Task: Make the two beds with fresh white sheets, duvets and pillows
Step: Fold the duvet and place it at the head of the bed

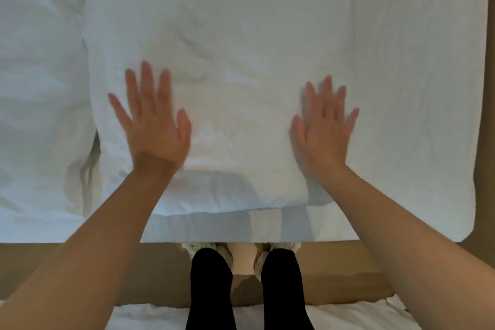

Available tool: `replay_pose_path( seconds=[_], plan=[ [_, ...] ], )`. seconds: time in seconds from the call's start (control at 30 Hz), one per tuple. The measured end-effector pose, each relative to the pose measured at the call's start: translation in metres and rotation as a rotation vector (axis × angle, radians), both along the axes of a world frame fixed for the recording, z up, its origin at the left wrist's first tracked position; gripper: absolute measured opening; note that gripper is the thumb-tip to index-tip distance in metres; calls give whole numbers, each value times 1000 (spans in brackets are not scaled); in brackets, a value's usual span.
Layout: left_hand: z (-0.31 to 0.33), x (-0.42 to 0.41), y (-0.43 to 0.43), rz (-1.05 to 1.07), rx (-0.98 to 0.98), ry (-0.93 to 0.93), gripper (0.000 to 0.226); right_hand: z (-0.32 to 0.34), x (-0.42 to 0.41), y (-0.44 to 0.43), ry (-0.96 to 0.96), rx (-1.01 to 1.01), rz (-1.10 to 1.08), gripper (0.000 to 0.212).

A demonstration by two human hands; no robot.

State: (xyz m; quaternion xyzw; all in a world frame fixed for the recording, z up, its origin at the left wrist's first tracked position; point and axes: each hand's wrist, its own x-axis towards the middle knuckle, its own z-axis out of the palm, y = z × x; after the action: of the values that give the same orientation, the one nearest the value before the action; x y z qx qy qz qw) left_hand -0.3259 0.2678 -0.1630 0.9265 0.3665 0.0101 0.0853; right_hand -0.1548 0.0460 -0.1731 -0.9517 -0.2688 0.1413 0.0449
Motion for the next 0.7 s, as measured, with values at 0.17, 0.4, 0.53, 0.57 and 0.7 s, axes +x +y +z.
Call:
replay_pose_path(
  seconds=[0.17,0.4,0.53,0.57,0.7],
  plan=[
    [-42,50,34,-148,118,184,64,-47,29,63,-120,-65,260,68],
    [-117,6,48,47,86,312,71,-117,43,35,-122,-167,96,73],
    [-88,13,37,16,61,313,77,-91,35,36,-46,-205,37,76],
    [-74,29,41,-68,88,259,77,-79,41,51,-84,-179,78,75],
    [-36,128,75,-358,227,79,71,-44,89,149,-226,-64,341,68]
  ],
)
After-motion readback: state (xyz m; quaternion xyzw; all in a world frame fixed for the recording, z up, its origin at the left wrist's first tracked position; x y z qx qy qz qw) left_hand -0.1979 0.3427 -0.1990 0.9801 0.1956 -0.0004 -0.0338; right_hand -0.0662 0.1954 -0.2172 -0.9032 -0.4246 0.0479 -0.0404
